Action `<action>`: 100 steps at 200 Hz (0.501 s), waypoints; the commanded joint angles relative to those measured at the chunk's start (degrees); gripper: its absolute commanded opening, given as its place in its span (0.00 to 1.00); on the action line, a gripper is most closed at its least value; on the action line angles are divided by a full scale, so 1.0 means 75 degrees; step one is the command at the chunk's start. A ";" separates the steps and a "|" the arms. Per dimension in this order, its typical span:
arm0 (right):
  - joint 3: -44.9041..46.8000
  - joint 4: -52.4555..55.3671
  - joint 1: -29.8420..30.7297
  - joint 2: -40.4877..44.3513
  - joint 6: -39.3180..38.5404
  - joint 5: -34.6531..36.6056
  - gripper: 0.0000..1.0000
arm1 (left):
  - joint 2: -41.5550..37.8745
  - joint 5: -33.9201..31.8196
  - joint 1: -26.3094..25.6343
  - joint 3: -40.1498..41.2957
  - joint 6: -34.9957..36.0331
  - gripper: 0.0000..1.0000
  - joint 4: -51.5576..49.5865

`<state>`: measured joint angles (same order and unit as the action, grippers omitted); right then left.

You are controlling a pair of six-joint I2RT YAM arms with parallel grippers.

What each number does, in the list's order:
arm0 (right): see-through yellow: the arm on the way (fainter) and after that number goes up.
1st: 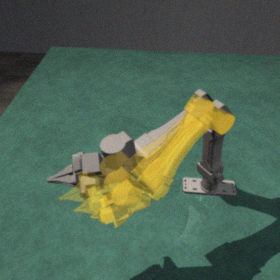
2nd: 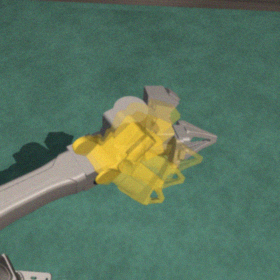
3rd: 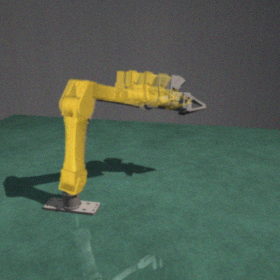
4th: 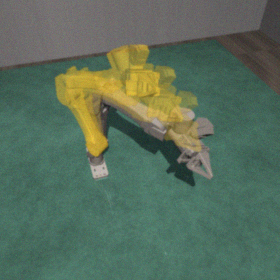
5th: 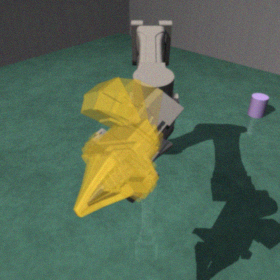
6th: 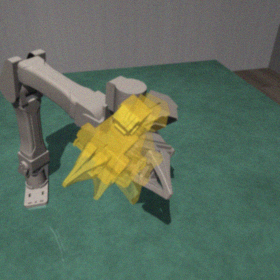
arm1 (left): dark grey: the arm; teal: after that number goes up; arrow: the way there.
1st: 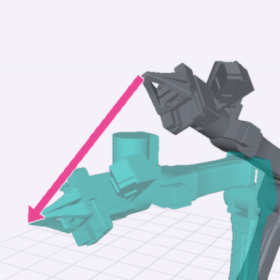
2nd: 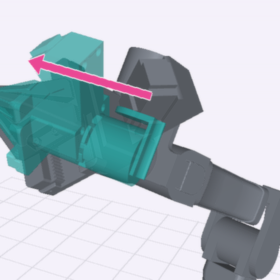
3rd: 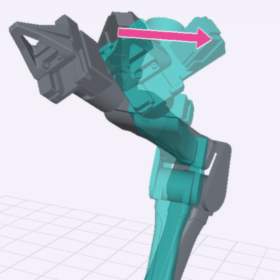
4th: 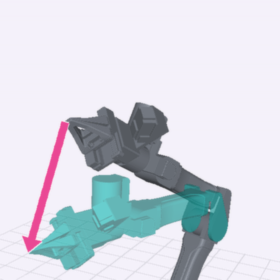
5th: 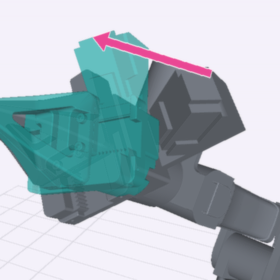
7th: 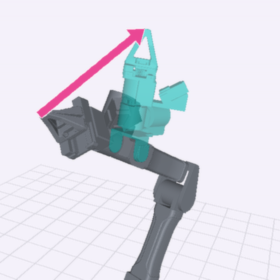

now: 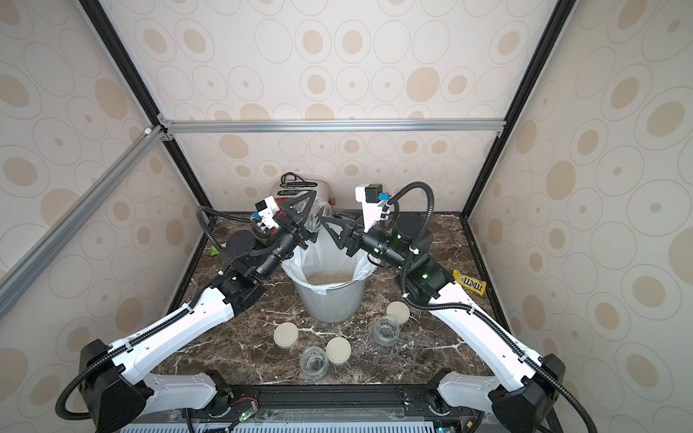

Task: Empty moldy rice from jars
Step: Place the jar at the center of the board.

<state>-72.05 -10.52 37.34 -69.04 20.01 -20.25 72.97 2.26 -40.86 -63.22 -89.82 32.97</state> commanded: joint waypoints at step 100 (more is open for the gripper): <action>-0.1356 0.0726 0.0056 -0.1061 -0.1240 0.0157 0.47 | -0.0323 0.0454 0.0034 -0.0055 -0.0496 0.52 0.0544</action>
<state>-79.72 -5.13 37.34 -75.42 12.95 -18.41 72.95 4.86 -40.86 -63.20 -92.16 32.95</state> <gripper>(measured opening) 0.478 0.839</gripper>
